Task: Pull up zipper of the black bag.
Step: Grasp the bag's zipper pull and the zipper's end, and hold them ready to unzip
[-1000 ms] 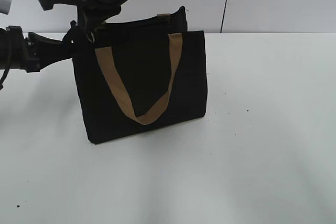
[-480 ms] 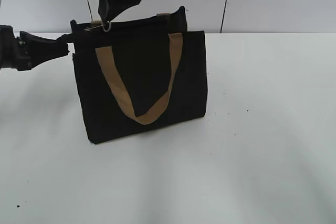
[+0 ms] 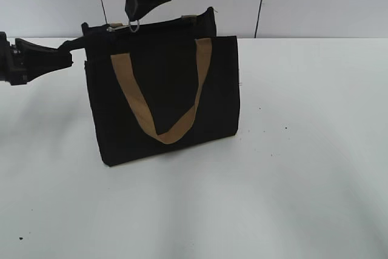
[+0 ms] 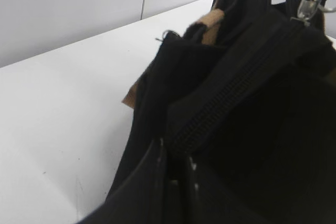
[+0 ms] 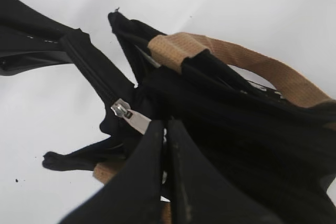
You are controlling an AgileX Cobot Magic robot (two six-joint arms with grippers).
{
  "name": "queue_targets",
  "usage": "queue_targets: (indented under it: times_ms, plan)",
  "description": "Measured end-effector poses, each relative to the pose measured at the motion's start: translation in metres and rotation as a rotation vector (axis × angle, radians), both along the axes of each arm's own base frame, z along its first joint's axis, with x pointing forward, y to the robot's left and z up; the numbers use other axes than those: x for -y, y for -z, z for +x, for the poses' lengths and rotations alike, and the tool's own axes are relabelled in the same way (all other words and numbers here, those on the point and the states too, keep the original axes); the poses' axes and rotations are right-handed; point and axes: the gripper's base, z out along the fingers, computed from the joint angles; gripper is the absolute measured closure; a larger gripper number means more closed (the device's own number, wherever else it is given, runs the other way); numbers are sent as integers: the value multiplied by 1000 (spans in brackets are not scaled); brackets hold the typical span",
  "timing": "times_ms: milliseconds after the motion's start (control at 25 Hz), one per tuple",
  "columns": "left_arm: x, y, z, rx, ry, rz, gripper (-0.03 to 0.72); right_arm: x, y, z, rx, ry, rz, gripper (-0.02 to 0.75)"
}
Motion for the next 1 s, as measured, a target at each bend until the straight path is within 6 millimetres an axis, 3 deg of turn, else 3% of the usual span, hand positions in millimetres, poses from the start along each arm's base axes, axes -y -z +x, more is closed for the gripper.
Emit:
queue_targets:
  times_ms: [240,480,680,1000]
  plan:
    - [-8,0,0,-6,-20,2,652,6,0,5,-4,15,7,751]
    - [-39,-2,-3,-3,-92,-28,652,11,0,8,14,13,-17,751]
    - [-43,-5,-5,9,-78,-55,652,16,0,13,24,21,-29,751]
    - [-42,-11,-7,25,-67,-44,652,56,-2,32,32,94,-121,751]
